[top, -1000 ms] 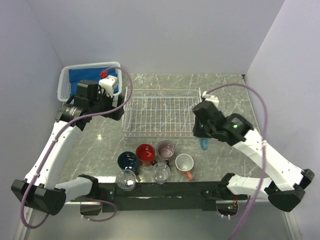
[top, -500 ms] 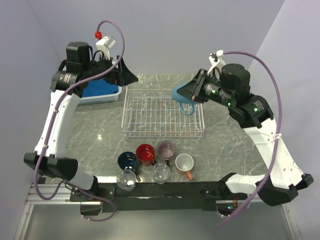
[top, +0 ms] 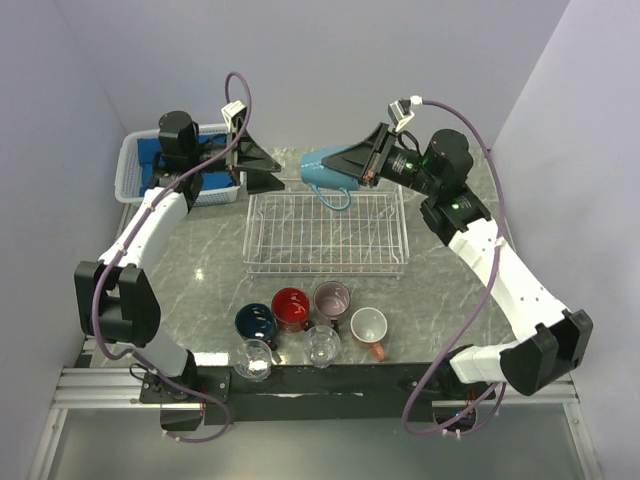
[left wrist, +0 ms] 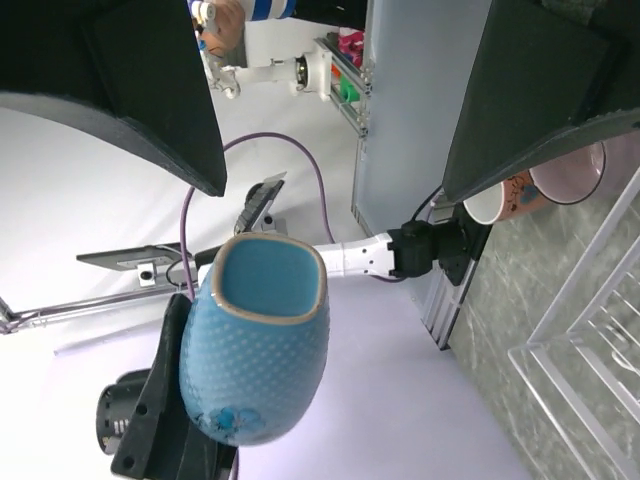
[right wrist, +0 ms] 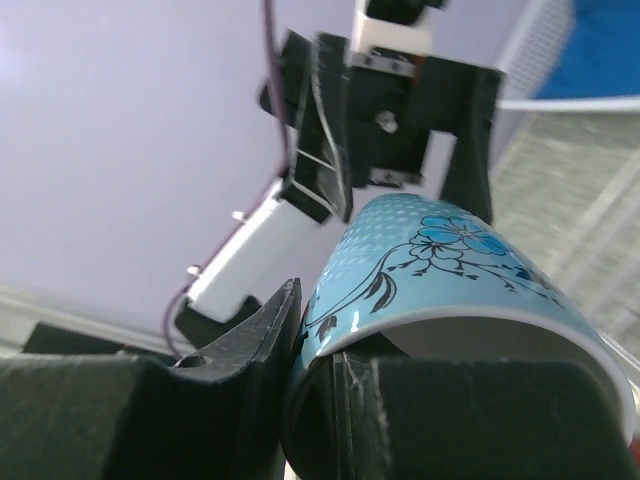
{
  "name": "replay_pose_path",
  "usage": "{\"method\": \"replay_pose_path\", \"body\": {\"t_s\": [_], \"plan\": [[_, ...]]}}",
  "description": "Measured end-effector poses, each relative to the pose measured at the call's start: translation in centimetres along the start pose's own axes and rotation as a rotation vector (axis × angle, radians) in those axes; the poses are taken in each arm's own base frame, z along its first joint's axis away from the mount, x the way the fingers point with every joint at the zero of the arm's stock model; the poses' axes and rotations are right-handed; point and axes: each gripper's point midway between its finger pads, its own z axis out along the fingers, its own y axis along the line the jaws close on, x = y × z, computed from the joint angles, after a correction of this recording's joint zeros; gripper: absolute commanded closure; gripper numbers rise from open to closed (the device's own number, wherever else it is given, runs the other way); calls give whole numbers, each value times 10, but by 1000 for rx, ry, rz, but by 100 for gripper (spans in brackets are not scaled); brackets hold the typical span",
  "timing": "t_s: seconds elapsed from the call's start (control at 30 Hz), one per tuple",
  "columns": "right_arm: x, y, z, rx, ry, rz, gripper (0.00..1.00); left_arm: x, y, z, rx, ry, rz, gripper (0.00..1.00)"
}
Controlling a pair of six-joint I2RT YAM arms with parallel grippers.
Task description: Load the cups into the dish rack
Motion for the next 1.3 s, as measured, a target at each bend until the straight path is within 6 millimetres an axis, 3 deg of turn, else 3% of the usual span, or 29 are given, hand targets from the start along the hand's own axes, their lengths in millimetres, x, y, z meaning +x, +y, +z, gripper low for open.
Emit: {"method": "replay_pose_path", "body": {"t_s": [0.27,0.67,0.97,1.3], "plan": [[-5,7,14,-115,12,36,100,-1,-24,3,20,18,77,4],[-3,-5,36,-178,34,117,100,8,-33,21,48,53,105,4],[2,-14,58,-237,59,196,100,2,-22,29,46,64,66,4],[9,-11,69,-296,88,257,100,-2,-18,29,43,63,58,1]]}}
